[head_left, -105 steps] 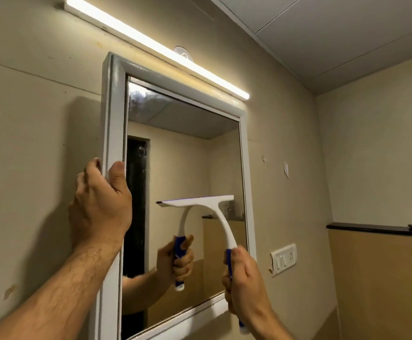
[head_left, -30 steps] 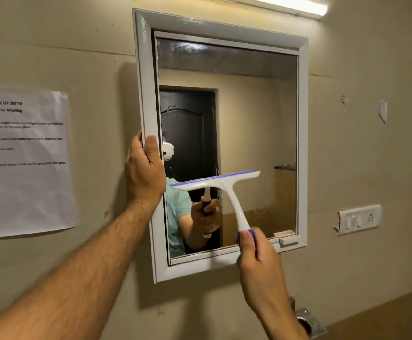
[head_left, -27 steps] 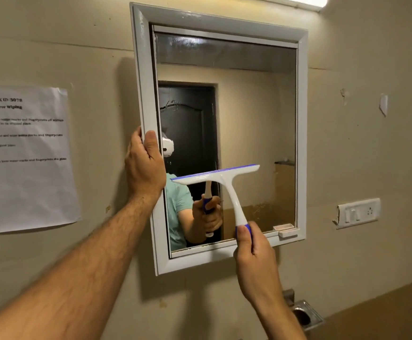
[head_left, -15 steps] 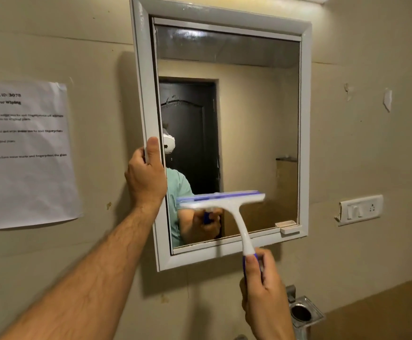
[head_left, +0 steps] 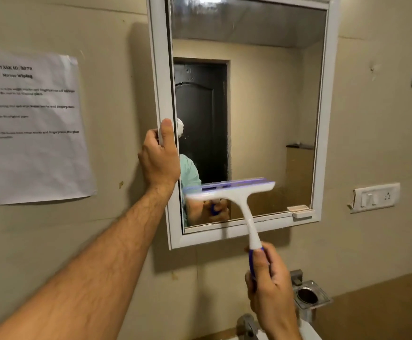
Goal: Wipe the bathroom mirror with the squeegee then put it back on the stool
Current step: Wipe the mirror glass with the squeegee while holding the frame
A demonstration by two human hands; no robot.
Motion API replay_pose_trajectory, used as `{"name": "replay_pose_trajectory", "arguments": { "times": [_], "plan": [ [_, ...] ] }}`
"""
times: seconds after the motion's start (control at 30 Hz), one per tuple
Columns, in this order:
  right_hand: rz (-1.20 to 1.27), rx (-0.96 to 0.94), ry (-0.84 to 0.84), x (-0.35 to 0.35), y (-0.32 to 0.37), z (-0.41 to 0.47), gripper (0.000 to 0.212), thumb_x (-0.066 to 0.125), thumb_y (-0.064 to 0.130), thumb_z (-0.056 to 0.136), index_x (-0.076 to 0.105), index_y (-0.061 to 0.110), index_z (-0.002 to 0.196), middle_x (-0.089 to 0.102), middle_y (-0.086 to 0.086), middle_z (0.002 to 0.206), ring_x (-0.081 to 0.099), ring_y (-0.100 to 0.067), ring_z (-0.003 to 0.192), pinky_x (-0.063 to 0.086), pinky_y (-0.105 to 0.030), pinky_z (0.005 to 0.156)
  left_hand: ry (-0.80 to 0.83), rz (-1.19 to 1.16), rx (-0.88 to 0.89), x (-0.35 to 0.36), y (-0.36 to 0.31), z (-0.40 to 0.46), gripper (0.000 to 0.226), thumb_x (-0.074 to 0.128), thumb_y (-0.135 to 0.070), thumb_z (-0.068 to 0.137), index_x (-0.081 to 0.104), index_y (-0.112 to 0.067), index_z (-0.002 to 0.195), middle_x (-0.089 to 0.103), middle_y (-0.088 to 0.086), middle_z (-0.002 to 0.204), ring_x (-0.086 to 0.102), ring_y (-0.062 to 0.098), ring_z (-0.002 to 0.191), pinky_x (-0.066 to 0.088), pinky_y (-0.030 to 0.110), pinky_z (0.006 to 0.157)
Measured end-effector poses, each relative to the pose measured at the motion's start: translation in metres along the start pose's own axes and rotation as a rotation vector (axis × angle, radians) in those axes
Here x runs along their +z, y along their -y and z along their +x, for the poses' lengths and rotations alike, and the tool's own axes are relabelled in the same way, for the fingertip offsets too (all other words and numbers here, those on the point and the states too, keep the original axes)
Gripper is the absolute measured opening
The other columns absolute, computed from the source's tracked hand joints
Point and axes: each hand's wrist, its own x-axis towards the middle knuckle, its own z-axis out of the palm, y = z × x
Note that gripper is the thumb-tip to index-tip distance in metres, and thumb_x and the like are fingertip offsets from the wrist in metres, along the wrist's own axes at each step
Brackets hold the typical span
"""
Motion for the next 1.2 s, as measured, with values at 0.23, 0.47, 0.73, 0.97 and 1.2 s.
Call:
{"name": "replay_pose_trajectory", "arguments": {
  "times": [0.23,0.47,0.73,0.97,1.2],
  "plan": [
    [0.032,-0.237,-0.01,0.018,0.095,0.068,0.024,0.038,0.044,0.1,0.058,0.039,0.088,0.055,0.01,0.06,0.051,-0.008,0.054,0.042,-0.025,0.048,0.017,-0.01,0.012,0.0,0.003,0.0,0.051,0.03,-0.061,0.094,0.056,-0.02,0.081,0.058,-0.008,0.067,0.053,-0.003,0.06,0.034,0.011,0.046],
    [0.132,-0.373,0.0,0.046,0.18,0.127,0.02,0.038,0.037,0.102,0.053,0.03,0.091,0.057,0.017,0.049,0.049,0.002,0.037,0.039,-0.012,0.038,0.0,-0.006,0.025,0.001,0.006,-0.001,0.053,0.028,-0.065,0.092,0.052,-0.021,0.076,0.055,-0.008,0.063,0.052,-0.001,0.06,0.032,0.014,0.046],
    [0.087,-0.371,-0.009,0.051,0.188,0.132,0.026,0.037,0.038,0.103,0.055,0.034,0.084,0.055,0.014,0.046,0.047,0.002,0.035,0.038,-0.012,0.037,-0.007,-0.037,0.069,0.001,0.008,0.0,0.048,0.031,-0.059,0.095,0.05,-0.02,0.074,0.051,-0.011,0.059,0.05,-0.01,0.062,0.032,0.003,0.046],
    [-0.084,-0.309,-0.033,0.037,0.107,0.096,0.023,0.038,0.042,0.101,0.058,0.041,0.089,0.058,0.015,0.061,0.053,-0.006,0.058,0.045,-0.026,0.055,0.008,-0.104,0.073,0.001,0.008,-0.001,0.05,0.03,-0.063,0.093,0.051,-0.02,0.077,0.05,-0.009,0.058,0.052,-0.007,0.058,0.033,0.004,0.041],
    [0.087,-0.334,-0.026,0.037,0.177,0.127,0.032,0.035,0.036,0.103,0.056,0.021,0.084,0.056,0.006,0.053,0.048,-0.005,0.042,0.04,-0.022,0.044,-0.013,-0.062,0.078,0.001,0.009,-0.002,0.045,0.029,-0.061,0.094,0.046,-0.026,0.071,0.049,-0.01,0.058,0.051,-0.007,0.061,0.033,0.003,0.046]
  ]
}}
